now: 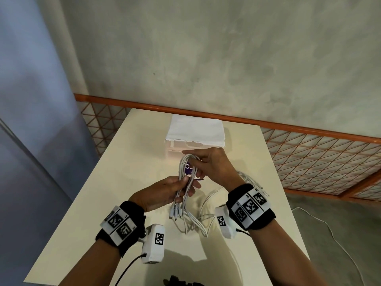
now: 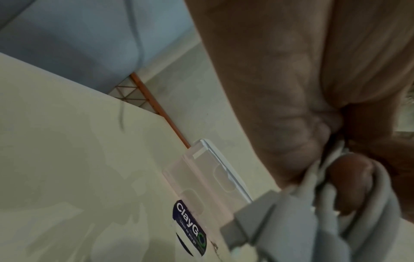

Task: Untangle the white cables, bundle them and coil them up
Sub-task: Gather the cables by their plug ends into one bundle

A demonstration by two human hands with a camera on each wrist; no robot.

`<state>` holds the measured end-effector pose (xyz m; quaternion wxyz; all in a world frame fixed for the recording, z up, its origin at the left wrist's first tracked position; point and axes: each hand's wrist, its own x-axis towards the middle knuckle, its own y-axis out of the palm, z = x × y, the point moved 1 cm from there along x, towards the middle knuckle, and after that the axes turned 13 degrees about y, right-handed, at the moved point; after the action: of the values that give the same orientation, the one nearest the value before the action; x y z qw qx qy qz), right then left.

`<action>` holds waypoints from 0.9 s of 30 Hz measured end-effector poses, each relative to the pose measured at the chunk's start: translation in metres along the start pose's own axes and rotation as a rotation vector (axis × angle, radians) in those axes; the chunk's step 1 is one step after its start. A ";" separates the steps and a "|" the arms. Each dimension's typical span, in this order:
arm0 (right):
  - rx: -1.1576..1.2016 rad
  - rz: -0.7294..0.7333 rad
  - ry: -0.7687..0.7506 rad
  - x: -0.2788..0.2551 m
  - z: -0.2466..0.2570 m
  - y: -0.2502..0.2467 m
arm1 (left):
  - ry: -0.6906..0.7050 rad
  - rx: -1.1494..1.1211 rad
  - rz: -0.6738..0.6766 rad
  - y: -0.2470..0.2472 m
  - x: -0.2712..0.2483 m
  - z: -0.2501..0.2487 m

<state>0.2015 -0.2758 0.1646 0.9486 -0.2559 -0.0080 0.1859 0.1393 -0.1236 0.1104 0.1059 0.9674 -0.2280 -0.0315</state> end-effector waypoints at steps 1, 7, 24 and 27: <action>-0.020 -0.004 -0.008 -0.001 0.000 0.001 | 0.001 -0.009 -0.001 0.001 0.000 0.000; -0.059 -0.041 -0.054 -0.004 0.000 0.007 | -0.025 0.176 0.050 0.005 0.000 -0.008; -0.363 0.376 0.086 -0.025 -0.029 0.031 | 0.297 0.091 -0.397 -0.022 -0.002 -0.009; -0.387 0.274 -0.012 -0.027 -0.021 0.025 | 0.304 0.174 -0.418 -0.028 -0.005 -0.007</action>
<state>0.1705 -0.2755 0.1363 0.8479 -0.4304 -0.0143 0.3093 0.1477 -0.0949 0.1113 0.0468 0.9925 -0.0069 0.1127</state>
